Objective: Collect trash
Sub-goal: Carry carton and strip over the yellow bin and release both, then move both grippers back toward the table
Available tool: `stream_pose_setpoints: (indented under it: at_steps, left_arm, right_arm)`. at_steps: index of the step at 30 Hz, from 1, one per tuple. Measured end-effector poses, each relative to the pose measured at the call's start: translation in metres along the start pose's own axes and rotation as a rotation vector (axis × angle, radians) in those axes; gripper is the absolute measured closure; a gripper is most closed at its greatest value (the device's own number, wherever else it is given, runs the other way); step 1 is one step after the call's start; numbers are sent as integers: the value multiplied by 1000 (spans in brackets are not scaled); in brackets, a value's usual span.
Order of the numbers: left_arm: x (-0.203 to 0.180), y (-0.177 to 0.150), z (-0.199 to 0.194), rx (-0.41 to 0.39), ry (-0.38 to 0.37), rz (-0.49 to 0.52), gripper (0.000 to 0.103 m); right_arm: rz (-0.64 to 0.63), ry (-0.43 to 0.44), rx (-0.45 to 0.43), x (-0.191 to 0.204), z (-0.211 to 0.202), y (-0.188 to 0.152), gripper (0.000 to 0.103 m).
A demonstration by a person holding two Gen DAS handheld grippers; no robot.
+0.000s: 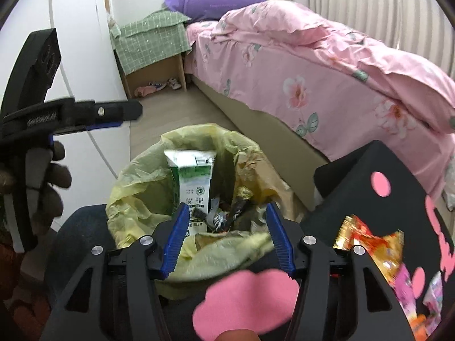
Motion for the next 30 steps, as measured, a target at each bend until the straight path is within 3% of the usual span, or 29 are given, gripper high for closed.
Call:
stream_pose_setpoints:
  at_steps: [6, 10, 14, 19, 22, 26, 30]
  left_arm:
    - [-42, 7, -18, -71, -45, 48, 19]
    - [-92, -5, -10, -57, -103, 131, 19]
    - [-151, -28, 3, 14, -209, 229, 19]
    - [-202, -56, 1, 31, -296, 308, 19]
    - [-221, -70, -1, 44, -331, 321, 19]
    - [-240, -84, 1, 74, -331, 362, 19]
    - [-241, -91, -1, 85, -323, 375, 19]
  right_arm:
    - [65, -89, -108, -32, -69, -18, 45]
    - [89, -239, -219, -64, -128, -40, 42]
    - [132, -354, -167, -106, -167, -72, 42]
    - [318, -532, -180, -182, -209, -119, 42]
    - [447, -498, -186, -224, -214, -139, 43]
    - [584, -456, -120, -273, -193, -159, 51]
    - [637, -424, -76, -286, -176, -171, 51]
Point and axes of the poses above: each gripper's, at about its wrist camera, not at the fingertips, and z roughly the way its jaws point, x to its left, y to its top, the point moved 4 cm from there along z, roughly the way its jaws point, and after that the axes turned 7 degrees about z, right-handed, at the moved point
